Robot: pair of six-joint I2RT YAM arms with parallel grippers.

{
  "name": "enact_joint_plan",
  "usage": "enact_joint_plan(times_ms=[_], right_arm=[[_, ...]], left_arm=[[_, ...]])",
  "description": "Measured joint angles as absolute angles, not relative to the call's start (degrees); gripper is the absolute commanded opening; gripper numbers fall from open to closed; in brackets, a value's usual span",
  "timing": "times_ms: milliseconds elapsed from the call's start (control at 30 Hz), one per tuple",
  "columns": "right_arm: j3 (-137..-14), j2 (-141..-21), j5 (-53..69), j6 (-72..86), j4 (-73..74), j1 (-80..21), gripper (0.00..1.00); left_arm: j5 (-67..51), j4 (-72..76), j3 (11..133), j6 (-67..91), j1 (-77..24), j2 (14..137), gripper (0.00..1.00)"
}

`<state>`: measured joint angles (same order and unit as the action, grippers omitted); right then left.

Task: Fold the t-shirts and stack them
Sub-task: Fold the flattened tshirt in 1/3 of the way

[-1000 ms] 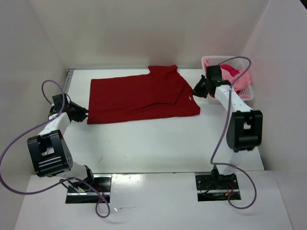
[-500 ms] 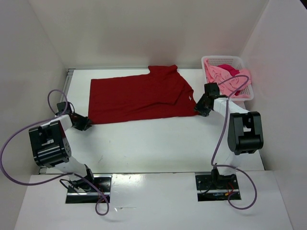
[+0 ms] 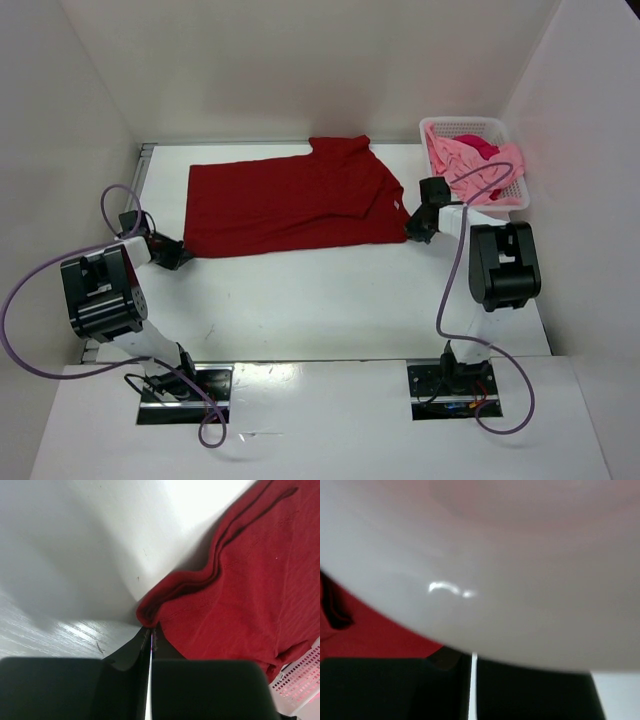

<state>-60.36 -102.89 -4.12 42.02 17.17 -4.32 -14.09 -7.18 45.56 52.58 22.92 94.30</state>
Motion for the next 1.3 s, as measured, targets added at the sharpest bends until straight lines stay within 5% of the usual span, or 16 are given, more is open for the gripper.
enact_joint_plan(times_ms=[433,533,567,633,700,733,833,967,1000,1100,1300], right_arm=[[-42.50,-74.15,-0.58,46.30,26.46,3.44,0.00],[-41.65,-68.51,0.64,47.64,29.78,3.62,0.10],[-41.65,-67.37,1.17,48.10,30.44,3.40,0.23],[-41.63,-66.15,1.80,48.53,31.62,3.09,0.37],[-41.54,-64.05,2.42,48.93,32.73,2.98,0.45],[-41.56,-62.59,2.59,48.84,33.17,2.98,0.45],[-42.70,-61.36,3.38,47.88,34.20,2.90,0.45],[-45.21,-62.70,4.25,45.91,33.65,1.85,0.35],[-45.76,-63.77,4.95,45.45,33.23,1.45,0.26],[-46.68,-70.08,6.92,44.49,29.85,-2.48,0.22],[-47.99,-84.75,10.52,44.62,22.50,-13.54,0.47]], left_arm=[[-15.09,-18.87,36.10,49.39,24.03,78.56,0.00],[-15.53,-23.59,35.46,49.45,24.10,73.47,0.00],[-15.59,-24.58,35.48,49.45,24.14,72.60,0.02],[-15.99,-26.65,35.48,49.39,24.21,71.57,0.21],[-16.36,-28.36,35.48,49.08,24.23,70.76,0.53],[-16.53,-28.88,35.48,48.88,24.27,70.41,0.80],[-16.43,-31.05,36.99,48.10,24.23,69.93,1.00],[-15.00,-31.03,42.89,46.57,22.35,69.89,0.93],[-15.00,-29.15,43.70,46.33,21.02,69.71,0.81],[-15.75,-24.58,43.70,45.36,16.32,69.28,0.44],[-13.61,-18.17,43.90,44.91,-1.74,71.40,0.39]])
